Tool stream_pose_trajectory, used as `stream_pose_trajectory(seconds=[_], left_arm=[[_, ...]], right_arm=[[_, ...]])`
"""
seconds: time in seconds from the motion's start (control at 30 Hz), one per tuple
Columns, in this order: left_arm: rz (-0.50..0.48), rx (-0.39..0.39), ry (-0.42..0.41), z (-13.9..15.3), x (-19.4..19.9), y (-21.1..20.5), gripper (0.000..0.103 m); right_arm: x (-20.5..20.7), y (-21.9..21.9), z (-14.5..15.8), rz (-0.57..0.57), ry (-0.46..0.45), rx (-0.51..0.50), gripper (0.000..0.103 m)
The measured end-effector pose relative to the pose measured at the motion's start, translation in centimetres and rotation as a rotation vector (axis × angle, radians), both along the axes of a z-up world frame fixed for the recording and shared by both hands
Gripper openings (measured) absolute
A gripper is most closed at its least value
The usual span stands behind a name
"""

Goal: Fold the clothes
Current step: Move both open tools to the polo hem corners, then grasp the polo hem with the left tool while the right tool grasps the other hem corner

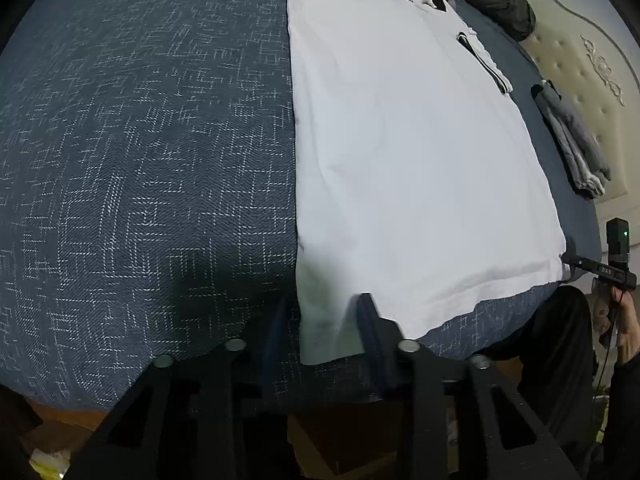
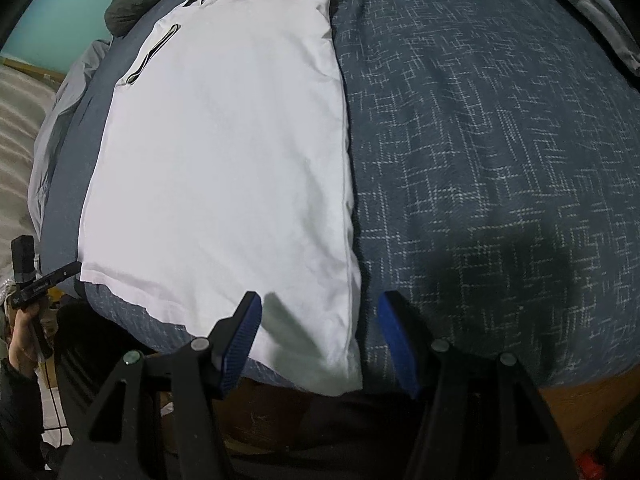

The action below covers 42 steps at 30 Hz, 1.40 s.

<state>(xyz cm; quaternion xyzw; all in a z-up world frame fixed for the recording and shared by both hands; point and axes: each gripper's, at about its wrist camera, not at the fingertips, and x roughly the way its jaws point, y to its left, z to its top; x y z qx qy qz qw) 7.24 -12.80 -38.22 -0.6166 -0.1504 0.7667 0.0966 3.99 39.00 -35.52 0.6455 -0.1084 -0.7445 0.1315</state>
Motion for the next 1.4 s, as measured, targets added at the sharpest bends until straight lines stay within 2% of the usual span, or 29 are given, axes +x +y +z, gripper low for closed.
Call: stream_pose_trajectory(seconds=[0.1, 0.13, 0.2, 0.23, 0.33, 0.57, 0.67, 0.73, 0.8, 1.2, 1.4], left_arm=[[-0.011, 0.014, 0.004, 0.1, 0.1, 0.3, 0.015], [-0.015, 0.015, 0.007, 0.2, 0.2, 0.3, 0.014], [-0.023, 0.014, 0.016, 0.1, 0.3, 0.4, 0.003], [-0.025, 0.013, 0.024, 0.2, 0.4, 0.4, 0.003], [-0.028, 0.017, 0.051, 0.8, 0.6, 0.4, 0.003], [-0.031, 0.024, 0.122, 3.5, 1.2, -0.4, 0.003], [-0.038, 0.029, 0.159, 4.9, 2.0, -1.8, 0.003], [-0.038, 0.031, 0.181, 5.3, 0.8, -0.4, 0.003], [-0.040, 0.024, 0.196, 6.0, 0.9, -0.6, 0.003], [-0.040, 0.041, 0.275, 10.4, 0.4, 0.0, 0.003], [-0.031, 0.042, 0.295, 11.9, -2.8, -0.2, 0.003]], right_arm=[[0.4, -0.1, 0.0, 0.011, -0.001, 0.011, 0.046], [0.6, -0.1, 0.0, 0.015, -0.002, 0.009, 0.040], [0.8, -0.1, 0.0, 0.022, -0.004, 0.004, 0.024], [1.0, -0.1, 0.0, 0.025, -0.003, 0.001, 0.014], [1.4, 0.1, 0.3, 0.030, 0.014, -0.018, 0.005], [0.9, 0.8, 3.1, 0.034, 0.107, -0.047, 0.003], [0.5, 0.1, 5.3, 0.031, 0.145, -0.064, 0.003], [-0.1, 0.3, 6.5, 0.040, 0.170, -0.069, 0.003], [-0.1, 0.6, 7.8, 0.049, 0.194, -0.074, 0.003], [-0.2, 0.7, 10.6, 0.048, 0.278, -0.104, 0.003], [-2.4, 0.9, 11.9, 0.035, 0.289, -0.106, 0.003]])
